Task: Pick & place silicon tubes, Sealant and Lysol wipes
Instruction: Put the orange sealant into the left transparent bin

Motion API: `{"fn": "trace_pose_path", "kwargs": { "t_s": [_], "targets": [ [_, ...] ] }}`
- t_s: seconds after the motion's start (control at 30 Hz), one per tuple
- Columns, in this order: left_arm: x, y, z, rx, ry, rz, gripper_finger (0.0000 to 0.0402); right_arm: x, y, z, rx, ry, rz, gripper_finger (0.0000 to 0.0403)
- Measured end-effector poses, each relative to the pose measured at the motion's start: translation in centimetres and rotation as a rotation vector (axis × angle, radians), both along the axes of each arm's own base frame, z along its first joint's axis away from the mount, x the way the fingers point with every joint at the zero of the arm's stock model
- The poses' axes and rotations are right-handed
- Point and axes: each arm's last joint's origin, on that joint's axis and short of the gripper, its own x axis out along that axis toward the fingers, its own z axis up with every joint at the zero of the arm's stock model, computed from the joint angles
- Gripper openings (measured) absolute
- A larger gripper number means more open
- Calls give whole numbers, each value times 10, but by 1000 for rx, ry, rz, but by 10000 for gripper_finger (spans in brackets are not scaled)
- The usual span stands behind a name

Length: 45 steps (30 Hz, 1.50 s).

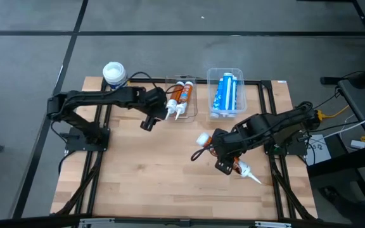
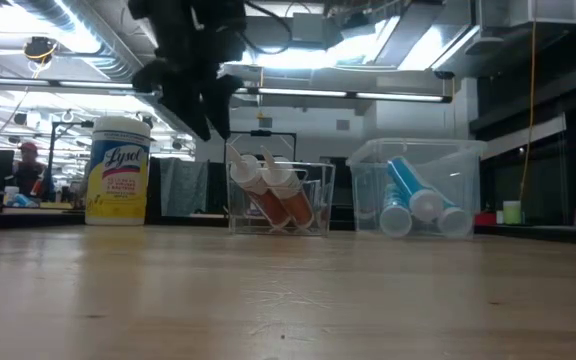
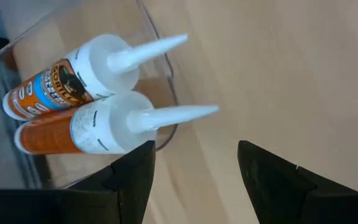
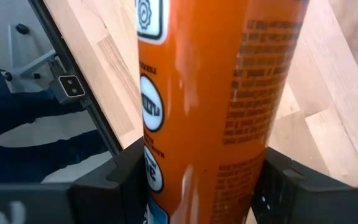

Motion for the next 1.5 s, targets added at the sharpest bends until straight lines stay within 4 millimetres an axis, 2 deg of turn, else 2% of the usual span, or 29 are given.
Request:
{"fn": "trace_pose_path", "kwargs": {
  "t_s": [0.2,0.43,0.67,1.1,1.5],
  "targets": [
    [13,7,-12,86,76,-47,225,0,0,0,1,-4,2,210],
    [22,17,-36,95,168,-42,221,0,0,1,-2,-9,3,210],
    [25,20,-42,97,184,-36,196,0,0,1,-3,-10,3,210],
    [35,-2,-40,75,124,-123,125,0,0,1,-7,-12,13,210],
    [43,-31,-40,17,83,-170,104,0,0,1,-15,-15,14,210]
  ]
}}
